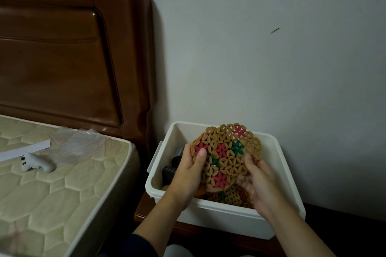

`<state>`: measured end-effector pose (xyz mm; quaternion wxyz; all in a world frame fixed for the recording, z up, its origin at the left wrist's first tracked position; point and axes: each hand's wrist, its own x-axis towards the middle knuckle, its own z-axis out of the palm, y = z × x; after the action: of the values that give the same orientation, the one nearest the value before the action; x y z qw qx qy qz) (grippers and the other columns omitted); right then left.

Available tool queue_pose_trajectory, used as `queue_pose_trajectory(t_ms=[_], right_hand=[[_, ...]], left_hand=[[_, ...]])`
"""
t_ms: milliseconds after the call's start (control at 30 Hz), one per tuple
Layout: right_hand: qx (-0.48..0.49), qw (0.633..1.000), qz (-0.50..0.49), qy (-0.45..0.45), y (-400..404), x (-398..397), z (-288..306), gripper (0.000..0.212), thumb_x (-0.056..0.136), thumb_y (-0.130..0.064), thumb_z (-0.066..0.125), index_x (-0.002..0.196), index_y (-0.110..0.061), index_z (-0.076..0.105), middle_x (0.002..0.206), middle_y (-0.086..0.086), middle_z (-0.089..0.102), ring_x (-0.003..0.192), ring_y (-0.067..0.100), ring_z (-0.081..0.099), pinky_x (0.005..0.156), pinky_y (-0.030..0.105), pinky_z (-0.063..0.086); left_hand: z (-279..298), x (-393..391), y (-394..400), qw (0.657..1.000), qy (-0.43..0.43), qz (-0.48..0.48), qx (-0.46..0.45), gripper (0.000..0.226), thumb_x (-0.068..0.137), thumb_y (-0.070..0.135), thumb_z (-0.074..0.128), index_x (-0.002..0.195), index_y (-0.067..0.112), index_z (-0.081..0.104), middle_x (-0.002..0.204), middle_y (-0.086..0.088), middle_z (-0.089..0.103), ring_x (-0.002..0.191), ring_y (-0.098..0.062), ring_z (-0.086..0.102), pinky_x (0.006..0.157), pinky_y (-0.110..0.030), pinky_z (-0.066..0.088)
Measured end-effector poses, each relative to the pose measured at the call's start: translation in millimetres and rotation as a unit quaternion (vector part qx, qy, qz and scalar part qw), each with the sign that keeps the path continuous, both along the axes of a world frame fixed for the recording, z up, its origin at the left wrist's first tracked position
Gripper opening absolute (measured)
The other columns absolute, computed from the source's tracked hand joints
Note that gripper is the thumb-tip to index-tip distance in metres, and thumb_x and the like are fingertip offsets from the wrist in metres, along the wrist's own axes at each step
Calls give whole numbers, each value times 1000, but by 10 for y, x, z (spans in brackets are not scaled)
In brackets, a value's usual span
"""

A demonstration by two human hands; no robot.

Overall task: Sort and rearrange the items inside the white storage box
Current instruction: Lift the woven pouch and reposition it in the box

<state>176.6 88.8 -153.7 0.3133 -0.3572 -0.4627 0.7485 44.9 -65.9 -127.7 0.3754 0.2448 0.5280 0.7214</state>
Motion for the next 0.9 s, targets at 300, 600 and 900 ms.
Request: queue_pose_trajectory(t_ms=[300,600,900], right_hand=[[-4,990,124,60,-37,-11,-6,33,106,-40,53,134,-30,68,137,4,69,124,26,68,92,55,59],[105,984,138,-40,-178,-36,49,27,101,-38,66,127,-43,61,123,-2,74,103,31,74,50,33,49],[152,970,188,-24,-226,-19,120,58,95,-29,75,143,-52,49,128,-8,71,109,25,74,63,40,60]], left_hand=[[20,-26,-14,1000,-23,14,-9,28,103,64,45,126,52,56,118,10,74,109,-25,76,55,-49,64],[21,3,11,1000,1,14,-17,32,100,68,46,123,48,57,115,16,73,107,-7,73,66,-43,65],[-12,24,11,999,41,23,-9,32,97,47,71,124,46,55,119,14,73,112,-11,73,77,-40,66]])
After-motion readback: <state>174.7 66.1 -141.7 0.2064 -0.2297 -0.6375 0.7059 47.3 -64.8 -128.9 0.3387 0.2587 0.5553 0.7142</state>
